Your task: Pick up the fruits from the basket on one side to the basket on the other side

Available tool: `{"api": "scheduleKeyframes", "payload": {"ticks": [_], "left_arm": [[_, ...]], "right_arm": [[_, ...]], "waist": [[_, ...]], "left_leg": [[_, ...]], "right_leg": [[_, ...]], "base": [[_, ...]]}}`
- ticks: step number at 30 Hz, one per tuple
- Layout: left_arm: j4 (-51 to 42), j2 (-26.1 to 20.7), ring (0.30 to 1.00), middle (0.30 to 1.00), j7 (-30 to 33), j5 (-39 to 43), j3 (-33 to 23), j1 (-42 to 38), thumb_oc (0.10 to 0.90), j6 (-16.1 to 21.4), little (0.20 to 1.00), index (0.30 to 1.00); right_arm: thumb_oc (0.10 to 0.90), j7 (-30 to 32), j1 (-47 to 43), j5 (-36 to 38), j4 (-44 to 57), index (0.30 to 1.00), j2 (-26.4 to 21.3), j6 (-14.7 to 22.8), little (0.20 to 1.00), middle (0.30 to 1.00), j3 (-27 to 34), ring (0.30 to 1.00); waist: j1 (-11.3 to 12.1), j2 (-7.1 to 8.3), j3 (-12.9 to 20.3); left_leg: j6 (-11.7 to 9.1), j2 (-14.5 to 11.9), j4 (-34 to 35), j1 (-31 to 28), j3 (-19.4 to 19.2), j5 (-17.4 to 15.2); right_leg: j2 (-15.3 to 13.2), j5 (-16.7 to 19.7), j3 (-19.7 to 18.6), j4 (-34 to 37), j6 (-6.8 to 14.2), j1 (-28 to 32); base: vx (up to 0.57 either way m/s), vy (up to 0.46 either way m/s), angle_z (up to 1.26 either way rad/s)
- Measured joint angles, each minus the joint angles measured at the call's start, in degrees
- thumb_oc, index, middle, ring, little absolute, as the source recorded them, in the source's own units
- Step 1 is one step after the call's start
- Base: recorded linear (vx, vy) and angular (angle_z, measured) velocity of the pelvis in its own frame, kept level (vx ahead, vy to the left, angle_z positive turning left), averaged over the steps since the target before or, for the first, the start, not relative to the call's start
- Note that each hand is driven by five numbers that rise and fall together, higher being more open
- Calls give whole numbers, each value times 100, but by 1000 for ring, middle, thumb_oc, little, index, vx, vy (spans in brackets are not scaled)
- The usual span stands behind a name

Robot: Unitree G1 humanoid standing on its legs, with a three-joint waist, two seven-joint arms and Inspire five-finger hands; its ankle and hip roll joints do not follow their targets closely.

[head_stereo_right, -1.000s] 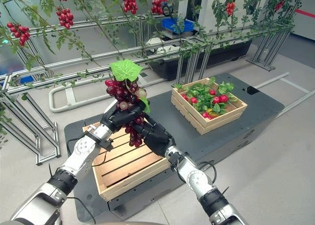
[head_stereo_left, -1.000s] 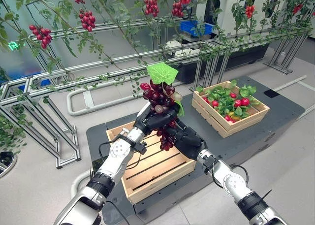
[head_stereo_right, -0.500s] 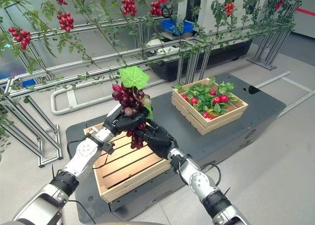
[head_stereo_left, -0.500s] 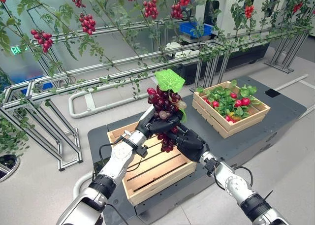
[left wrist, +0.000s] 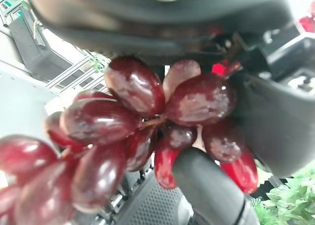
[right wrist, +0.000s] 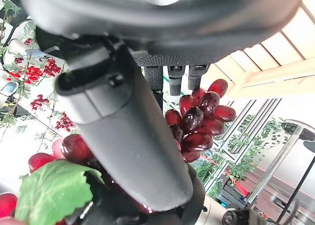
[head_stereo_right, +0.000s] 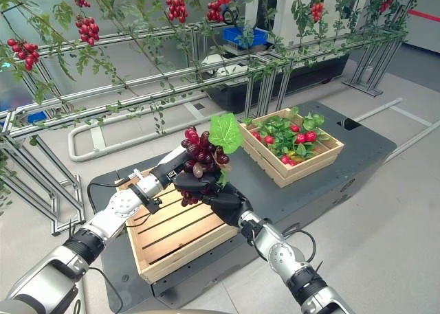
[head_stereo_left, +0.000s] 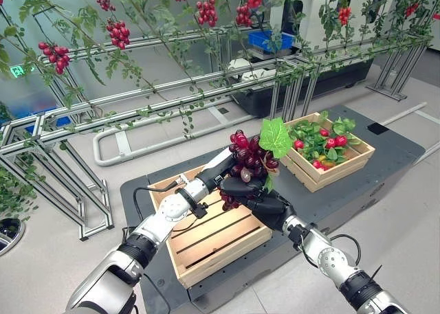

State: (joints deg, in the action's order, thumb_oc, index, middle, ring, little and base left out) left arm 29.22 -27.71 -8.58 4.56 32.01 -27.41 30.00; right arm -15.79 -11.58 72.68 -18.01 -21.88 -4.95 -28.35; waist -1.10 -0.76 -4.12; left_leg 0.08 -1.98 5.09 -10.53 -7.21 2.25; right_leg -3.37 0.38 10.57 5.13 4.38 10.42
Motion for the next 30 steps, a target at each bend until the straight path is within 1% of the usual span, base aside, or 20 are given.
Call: {"api": "scheduleKeyframes", "payload": {"ticks": [5,9,12,13,14,25,30], "left_arm": [[84,-10,300,300,222,-40,-8,2,400,-309,300,300],[42,18,300,300,202,-61,127,8,400,-202,300,300],[53,42,300,300,206,-61,120,7,400,-201,300,300],[53,57,509,509,204,-62,121,7,540,-183,509,509],[54,90,900,900,195,-69,121,7,800,-142,900,900],[120,354,900,900,391,-102,78,59,800,-70,900,900],[115,370,900,900,438,-229,66,60,800,-47,900,900]], "right_arm": [[400,0,72,244,7,300,52,1,300,300,-147,300],[400,17,151,256,0,300,89,8,300,300,-145,300],[400,17,151,256,0,300,89,37,300,300,-149,300],[400,17,151,256,0,300,89,38,300,300,-149,300],[400,17,151,260,0,300,89,42,300,300,-146,300],[400,18,151,263,3,300,89,149,300,300,-145,300],[400,18,151,257,3,300,89,152,300,300,-145,300]], "waist": [[4,-3,2],[39,-3,2],[31,-6,4],[30,-7,4],[25,-7,5],[33,-13,7],[25,-17,7]], "left_leg": [[0,-1,0,0,-20,0],[0,2,0,36,-26,0],[0,-1,0,52,-50,0],[0,-1,0,56,-52,0],[0,-2,0,56,-56,0],[0,-6,0,55,-66,0],[0,-7,0,57,-68,0]], "right_leg": [[1,5,-24,1,-2,-12],[-2,12,-30,1,1,-48],[1,19,-48,0,-3,-70],[2,20,-50,0,-4,-76],[2,21,-54,0,-3,-77],[5,24,-62,1,-5,-80],[6,24,-63,1,-5,-83]], "base": [[0,0,0],[0,0,0],[0,-4,-3],[0,0,0],[0,0,0],[0,0,0],[0,0,0]]}}
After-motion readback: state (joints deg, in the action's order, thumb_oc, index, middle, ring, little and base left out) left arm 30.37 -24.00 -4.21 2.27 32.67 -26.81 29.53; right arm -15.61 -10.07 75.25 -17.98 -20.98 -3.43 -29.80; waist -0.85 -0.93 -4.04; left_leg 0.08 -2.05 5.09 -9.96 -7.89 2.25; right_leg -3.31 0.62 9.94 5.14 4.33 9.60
